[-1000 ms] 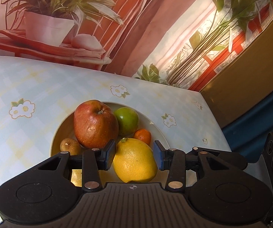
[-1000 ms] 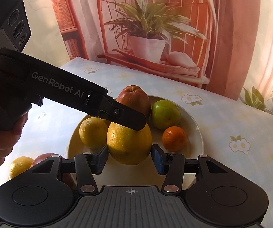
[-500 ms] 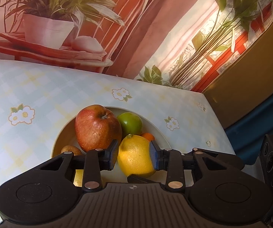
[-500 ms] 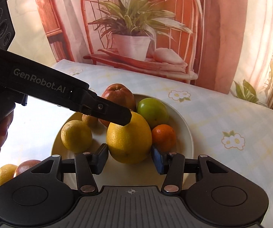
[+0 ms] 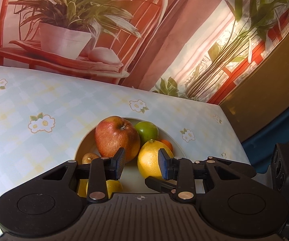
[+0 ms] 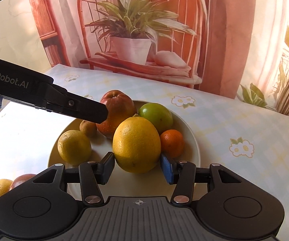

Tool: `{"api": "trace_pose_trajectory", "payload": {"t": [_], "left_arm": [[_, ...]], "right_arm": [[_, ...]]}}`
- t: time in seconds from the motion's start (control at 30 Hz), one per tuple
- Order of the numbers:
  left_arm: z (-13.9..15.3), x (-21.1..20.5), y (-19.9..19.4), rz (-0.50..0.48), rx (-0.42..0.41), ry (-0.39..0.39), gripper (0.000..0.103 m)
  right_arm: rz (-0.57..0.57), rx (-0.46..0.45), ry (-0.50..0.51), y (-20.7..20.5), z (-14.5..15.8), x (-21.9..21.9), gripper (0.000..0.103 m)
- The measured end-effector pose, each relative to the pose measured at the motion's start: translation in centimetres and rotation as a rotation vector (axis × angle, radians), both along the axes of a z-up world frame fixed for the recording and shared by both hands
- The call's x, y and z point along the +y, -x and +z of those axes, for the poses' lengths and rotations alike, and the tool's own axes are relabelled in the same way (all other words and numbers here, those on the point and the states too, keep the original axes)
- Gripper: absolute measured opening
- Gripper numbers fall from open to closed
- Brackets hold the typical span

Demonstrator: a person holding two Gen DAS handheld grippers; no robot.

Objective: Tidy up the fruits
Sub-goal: 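Open the left tool to drop the lemon onto the plate, then move both tools back toward the remaining fruit pile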

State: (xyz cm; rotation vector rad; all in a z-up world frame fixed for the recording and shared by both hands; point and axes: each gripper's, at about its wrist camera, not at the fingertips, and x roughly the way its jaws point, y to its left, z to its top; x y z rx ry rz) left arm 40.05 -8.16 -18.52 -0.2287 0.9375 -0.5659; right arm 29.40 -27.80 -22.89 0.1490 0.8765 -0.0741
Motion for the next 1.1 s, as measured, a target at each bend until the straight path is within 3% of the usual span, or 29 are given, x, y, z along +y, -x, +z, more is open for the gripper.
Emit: {"api": "trace_pose_trajectory", "payload": {"t": [0.33, 0.57, 0.83, 1.1], "left_arm": [[1.1, 1.5, 1.2, 0.045, -0.034, -0.03, 0.038], [2.4, 3.3, 2.4, 0.08, -0.064, -0.053, 0.039], [3.8, 6.1, 5.6, 0.084, -0.124, -0.122, 0.04], [4.2, 8.8, 9.3, 0.104, -0.19, -0.21, 0.04]], "right_arm": [[-0.037, 0.02, 0.012, -0.4, 0.2, 0.5, 0.047], [-0.036, -0.021, 0.006, 0.8, 2.4, 1.1, 0.048], [-0.052, -0.047, -0.017, 4.0, 4.1, 2.2, 0.047], [-0.069, -0.058, -0.046, 8.0, 3.8, 4.4, 0.047]]}}
